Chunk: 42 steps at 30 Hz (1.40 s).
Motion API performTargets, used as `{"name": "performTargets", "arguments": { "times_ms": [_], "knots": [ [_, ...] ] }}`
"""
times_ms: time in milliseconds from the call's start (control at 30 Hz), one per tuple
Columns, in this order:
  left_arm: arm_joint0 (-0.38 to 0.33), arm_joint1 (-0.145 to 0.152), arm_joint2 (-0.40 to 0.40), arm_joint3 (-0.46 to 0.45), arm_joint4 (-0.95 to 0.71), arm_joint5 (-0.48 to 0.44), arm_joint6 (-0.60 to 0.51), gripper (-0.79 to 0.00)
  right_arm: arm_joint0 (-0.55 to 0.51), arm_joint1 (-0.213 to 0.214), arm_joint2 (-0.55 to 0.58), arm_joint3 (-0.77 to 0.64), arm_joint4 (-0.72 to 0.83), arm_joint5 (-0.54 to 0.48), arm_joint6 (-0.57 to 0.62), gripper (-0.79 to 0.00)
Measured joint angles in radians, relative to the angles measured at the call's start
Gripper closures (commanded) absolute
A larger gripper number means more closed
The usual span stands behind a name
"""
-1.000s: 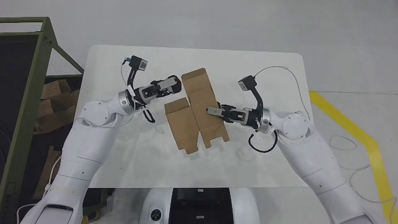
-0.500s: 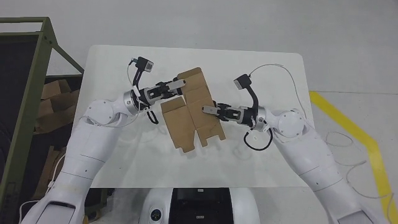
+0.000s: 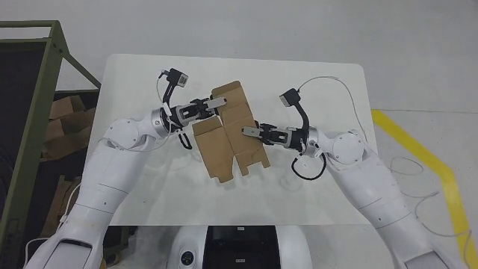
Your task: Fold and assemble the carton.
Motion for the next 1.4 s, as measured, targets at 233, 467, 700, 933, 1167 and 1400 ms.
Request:
{"name": "performTargets", "arguments": {
  "times_ms": [233,467,700,933,1167,1400],
  "knots": [
    [-0.005,0.000,0.006,0.010,-0.002,-0.001,-0.009,-0.071,-0.002,-0.001,0.000,0.002,-0.001,-0.002,-0.002,0.000],
    [-0.007,0.000,0.009,0.017,-0.001,0.000,-0.012,0.000,-0.005,-0.001,0.001,0.001,-0.004,-0.004,-0.006,0.000],
    [-0.002,-0.001,0.005,0.016,0.004,-0.015,0.016,0.000,-0.009,-0.002,0.004,-0.004,-0.004,-0.004,-0.010,-0.785],
    [0.003,-0.001,-0.009,0.012,0.007,-0.031,0.068,0.000,-0.025,0.003,0.028,-0.021,-0.009,-0.019,-0.035,-0.785],
    [0.013,-0.001,-0.036,0.005,0.009,-0.038,0.135,0.000,-0.062,0.014,0.083,-0.036,-0.017,-0.040,-0.079,-0.785],
    [0.029,0.003,-0.063,-0.008,0.012,-0.032,0.153,0.000,-0.106,0.029,0.150,-0.058,-0.032,-0.032,-0.110,-0.785]
  ]
}}
